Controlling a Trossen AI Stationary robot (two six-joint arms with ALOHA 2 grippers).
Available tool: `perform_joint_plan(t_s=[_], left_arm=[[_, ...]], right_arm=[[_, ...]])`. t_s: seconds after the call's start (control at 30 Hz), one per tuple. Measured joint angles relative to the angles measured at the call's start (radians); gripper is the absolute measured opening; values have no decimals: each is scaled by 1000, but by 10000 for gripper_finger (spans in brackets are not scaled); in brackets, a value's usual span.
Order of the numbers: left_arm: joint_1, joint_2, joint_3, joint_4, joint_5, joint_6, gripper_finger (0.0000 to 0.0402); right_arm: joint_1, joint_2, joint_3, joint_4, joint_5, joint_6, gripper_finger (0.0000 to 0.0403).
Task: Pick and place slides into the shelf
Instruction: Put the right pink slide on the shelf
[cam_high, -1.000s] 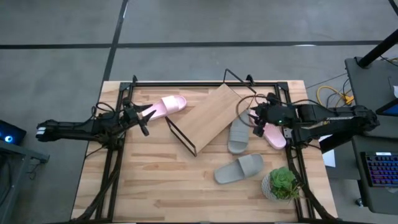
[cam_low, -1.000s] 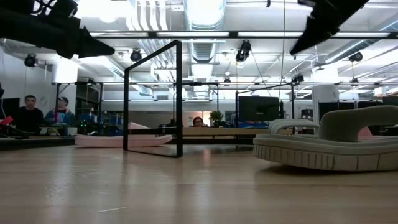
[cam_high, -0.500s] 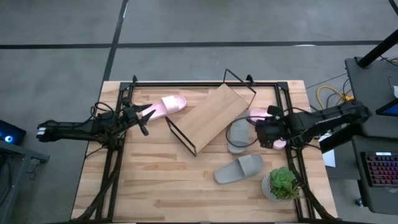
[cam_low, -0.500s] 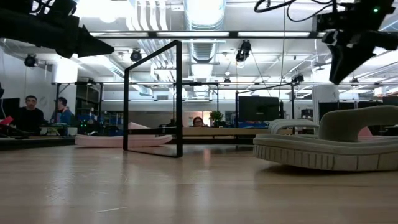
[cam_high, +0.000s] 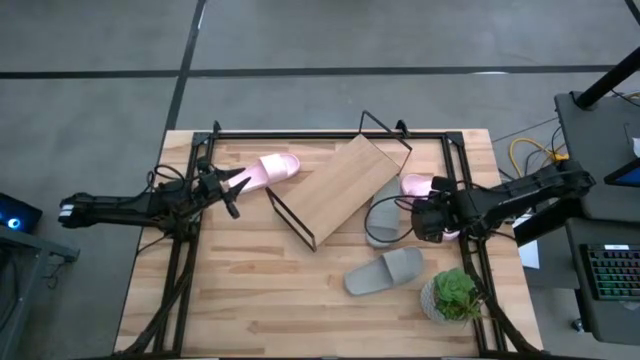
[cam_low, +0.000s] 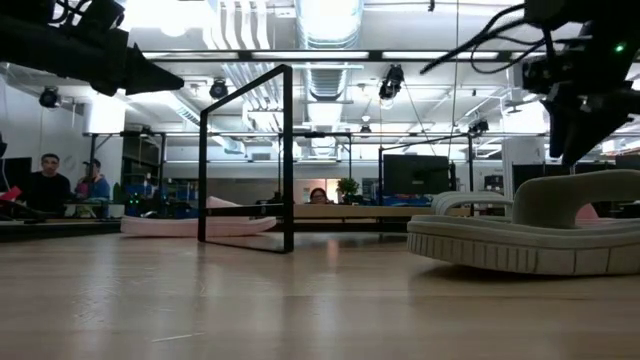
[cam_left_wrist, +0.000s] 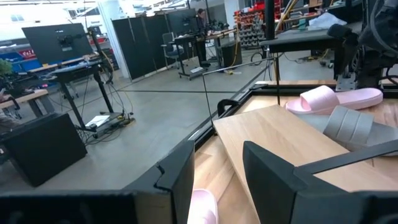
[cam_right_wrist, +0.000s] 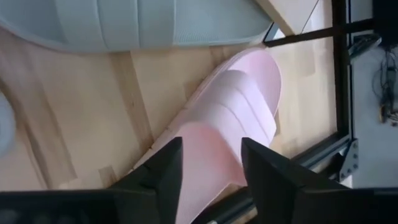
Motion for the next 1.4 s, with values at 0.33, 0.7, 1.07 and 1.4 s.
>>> perform_joint_plan(t_s=[0.33, 0.7, 1.07, 1.4], left_arm=[[0, -3, -14, 0, 0, 23, 122], [0, -3, -31, -1, 0, 28, 122], [0, -7, -35, -3, 1, 28, 122], [0, -16, -35, -9, 1, 28, 122]], right_arm=[[0, 208, 63, -53, -6, -56, 174], [-24, 325, 68, -81, 66, -16, 169], [-67, 453, 52, -83, 85, 30, 172], [-73, 566, 39, -80, 152, 105, 171]])
